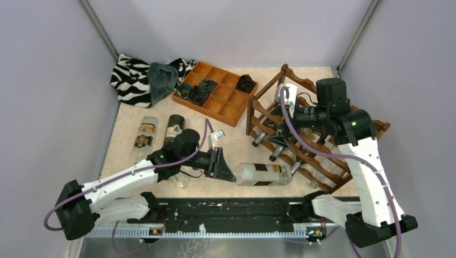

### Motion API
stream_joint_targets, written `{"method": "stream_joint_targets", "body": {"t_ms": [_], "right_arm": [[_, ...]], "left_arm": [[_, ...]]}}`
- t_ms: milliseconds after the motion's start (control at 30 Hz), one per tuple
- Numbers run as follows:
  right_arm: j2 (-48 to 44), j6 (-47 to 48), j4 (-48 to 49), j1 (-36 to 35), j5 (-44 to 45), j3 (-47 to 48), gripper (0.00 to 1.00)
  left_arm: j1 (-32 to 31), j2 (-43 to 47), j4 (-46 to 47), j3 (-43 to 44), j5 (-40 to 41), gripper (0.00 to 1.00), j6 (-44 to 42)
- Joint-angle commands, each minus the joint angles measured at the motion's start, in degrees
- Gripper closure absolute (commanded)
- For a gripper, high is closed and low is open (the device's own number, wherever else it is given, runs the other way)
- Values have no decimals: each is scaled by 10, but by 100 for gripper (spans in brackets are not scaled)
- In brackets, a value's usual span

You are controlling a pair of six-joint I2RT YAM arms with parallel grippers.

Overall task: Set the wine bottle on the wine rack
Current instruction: Pick up the wine bottle from the center of the board.

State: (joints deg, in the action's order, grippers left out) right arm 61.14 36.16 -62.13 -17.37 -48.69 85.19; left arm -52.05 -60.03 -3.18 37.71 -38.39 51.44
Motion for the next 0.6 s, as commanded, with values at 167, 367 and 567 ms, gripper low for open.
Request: {"method": "stream_joint_targets", "body": {"t_ms": [167, 367, 567], "right_arm": [[12, 127, -85, -49, -114, -56, 5], [0, 124, -33, -138, -25, -145, 2], [5, 95, 24, -181, 44, -195, 2]], "left_arm": [[3, -6, 138, 14, -42, 100, 48], [12, -8, 170, 6, -41, 100, 74], [17, -7, 186, 3, -35, 100, 89]]}}
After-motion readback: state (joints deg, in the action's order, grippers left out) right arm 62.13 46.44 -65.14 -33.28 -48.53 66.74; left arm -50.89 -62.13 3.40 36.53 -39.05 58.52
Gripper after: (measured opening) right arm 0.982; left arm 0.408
